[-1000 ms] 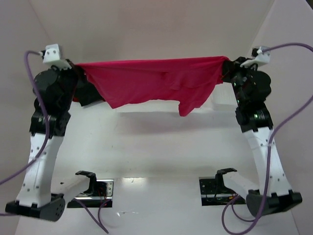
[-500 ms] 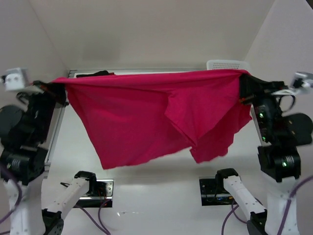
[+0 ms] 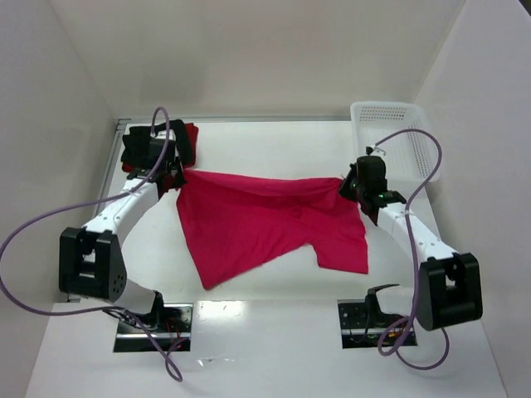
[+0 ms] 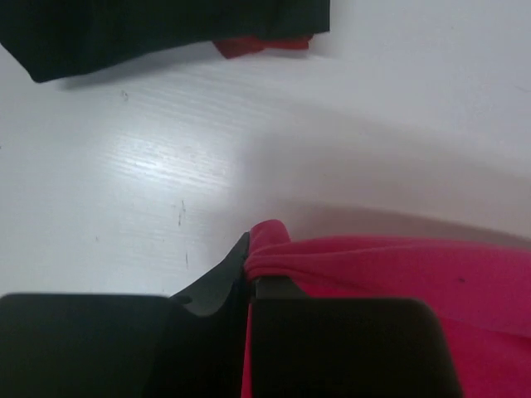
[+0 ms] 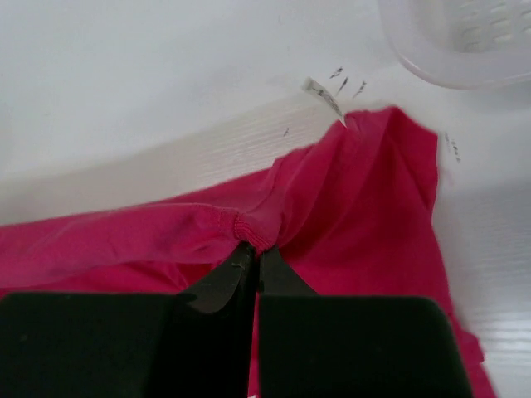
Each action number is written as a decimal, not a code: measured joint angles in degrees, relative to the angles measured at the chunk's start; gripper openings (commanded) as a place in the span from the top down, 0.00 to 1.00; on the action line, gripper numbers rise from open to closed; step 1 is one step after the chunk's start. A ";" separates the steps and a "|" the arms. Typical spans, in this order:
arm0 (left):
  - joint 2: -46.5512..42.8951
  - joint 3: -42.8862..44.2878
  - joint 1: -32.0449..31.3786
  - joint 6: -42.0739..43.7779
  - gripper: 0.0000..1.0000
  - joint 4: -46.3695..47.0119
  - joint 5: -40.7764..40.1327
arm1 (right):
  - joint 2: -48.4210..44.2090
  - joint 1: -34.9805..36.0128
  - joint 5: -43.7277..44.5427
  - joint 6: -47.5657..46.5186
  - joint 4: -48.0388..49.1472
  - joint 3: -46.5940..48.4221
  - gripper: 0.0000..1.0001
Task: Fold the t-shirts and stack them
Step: Flatten out the tshirt
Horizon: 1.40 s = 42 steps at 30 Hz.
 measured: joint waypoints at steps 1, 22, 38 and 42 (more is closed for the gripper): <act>2.10 -0.04 0.00 -0.42 1.00 1.99 -0.74 | 1.14 0.26 0.09 0.44 1.09 -0.17 1.00; 13.77 5.62 1.29 -0.87 1.00 12.61 0.79 | 16.52 7.87 -3.48 -2.08 13.49 14.75 0.02; 14.99 6.14 1.77 -1.90 1.00 13.57 1.88 | 25.20 21.68 5.55 -5.40 -2.93 14.73 0.33; 14.99 6.14 1.77 -1.92 1.00 13.57 1.88 | 26.01 21.68 6.88 -5.29 -4.35 14.73 0.36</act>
